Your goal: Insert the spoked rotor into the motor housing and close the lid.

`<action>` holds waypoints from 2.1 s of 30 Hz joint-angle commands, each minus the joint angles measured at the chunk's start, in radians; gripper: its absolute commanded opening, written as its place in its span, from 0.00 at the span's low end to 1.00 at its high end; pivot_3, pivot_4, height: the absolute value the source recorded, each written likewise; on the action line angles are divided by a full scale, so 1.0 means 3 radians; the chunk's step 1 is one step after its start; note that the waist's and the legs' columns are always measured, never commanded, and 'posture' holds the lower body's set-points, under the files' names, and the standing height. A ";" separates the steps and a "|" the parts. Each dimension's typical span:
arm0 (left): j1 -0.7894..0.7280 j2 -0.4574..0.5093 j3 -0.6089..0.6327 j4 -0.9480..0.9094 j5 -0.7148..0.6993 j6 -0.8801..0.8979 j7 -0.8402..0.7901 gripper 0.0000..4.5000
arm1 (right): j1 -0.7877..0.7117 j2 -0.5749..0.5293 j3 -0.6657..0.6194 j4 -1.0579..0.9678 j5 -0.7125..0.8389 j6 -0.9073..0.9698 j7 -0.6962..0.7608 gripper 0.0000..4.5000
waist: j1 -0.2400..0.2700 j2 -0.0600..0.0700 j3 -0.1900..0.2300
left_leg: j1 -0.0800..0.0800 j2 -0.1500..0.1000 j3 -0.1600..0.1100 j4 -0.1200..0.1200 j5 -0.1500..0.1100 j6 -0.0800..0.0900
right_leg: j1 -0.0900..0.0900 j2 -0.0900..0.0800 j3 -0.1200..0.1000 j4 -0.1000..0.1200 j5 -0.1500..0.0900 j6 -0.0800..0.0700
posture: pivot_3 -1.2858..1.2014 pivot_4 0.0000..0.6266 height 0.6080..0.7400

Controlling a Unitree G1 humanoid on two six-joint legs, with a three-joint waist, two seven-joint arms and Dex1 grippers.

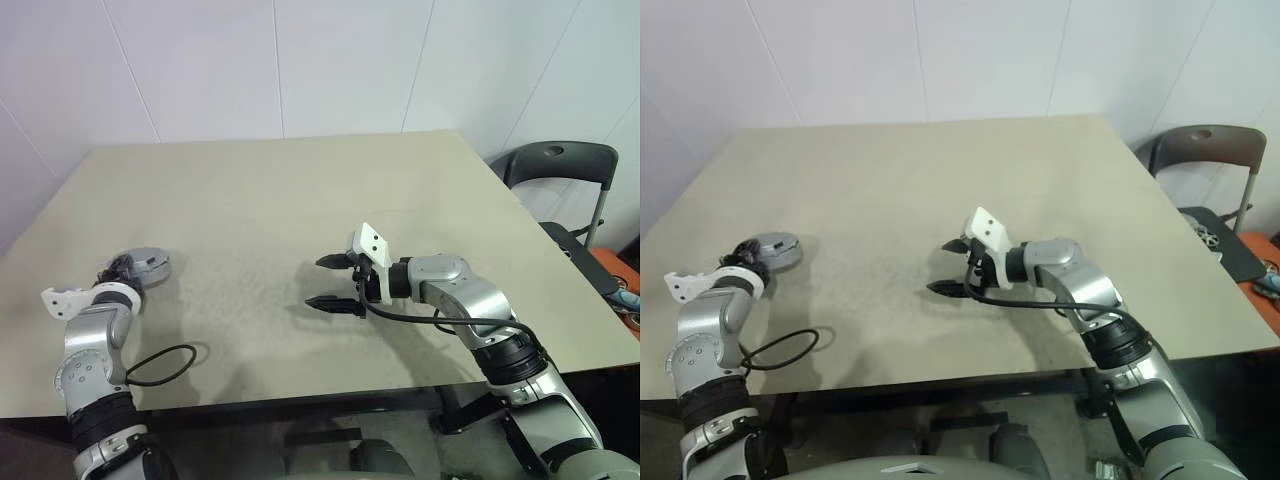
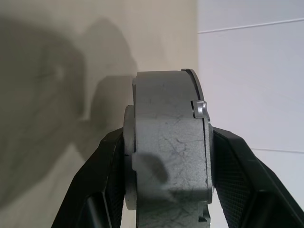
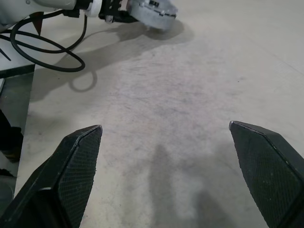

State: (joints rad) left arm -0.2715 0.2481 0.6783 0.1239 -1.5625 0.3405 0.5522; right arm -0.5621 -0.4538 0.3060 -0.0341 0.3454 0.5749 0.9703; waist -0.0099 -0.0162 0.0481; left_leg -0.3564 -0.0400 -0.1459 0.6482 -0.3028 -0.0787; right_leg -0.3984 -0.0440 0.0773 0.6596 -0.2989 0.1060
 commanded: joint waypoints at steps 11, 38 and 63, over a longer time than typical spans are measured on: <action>0.0291 -0.0326 0.0026 -0.0819 0.0258 -0.0079 0.1200 0.99 | -0.0041 0.0020 -0.0082 -0.0052 -0.0012 -0.0021 0.0019 1.00 | -0.0012 -0.0001 -0.0002 | 0.0006 -0.0001 0.0002 0.0001 0.0000 0.0000 | 0.0005 0.0000 0.0002 0.0000 0.0001 0.0002 | 0.52 0.00 1.00; 0.0468 0.0126 -0.1314 -0.1642 0.0354 0.1188 0.0540 0.99 | -0.0041 -0.0072 -0.0165 0.0134 -0.0115 -0.0187 0.0045 1.00 | 0.0066 0.0007 -0.0006 | 0.0025 -0.0003 0.0005 0.0002 -0.0008 0.0015 | 0.0026 0.0004 0.0002 -0.0002 0.0005 0.0003 | 0.52 0.00 1.00; 0.0772 0.1678 -0.1669 -0.0607 0.3340 -0.0635 -0.4076 0.99 | 0.0050 -0.0155 -0.0413 0.0919 -0.0385 -0.1062 0.0111 1.00 | -0.0005 0.0028 0.0007 | 0.0009 0.0003 0.0009 -0.0009 -0.0011 0.0020 | 0.0014 0.0005 0.0003 -0.0019 0.0005 0.0003 | 0.52 0.00 1.00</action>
State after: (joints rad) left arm -0.0166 0.7540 0.1410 -0.0685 -0.5864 0.2046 -0.6352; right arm -0.5463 -0.4987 0.2079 0.2418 0.2340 0.2817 1.0006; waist -0.0115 -0.0076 0.0503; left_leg -0.3536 -0.0393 -0.1433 0.6457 -0.3062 -0.0723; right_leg -0.3941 -0.0428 0.0781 0.6539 -0.2974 0.1070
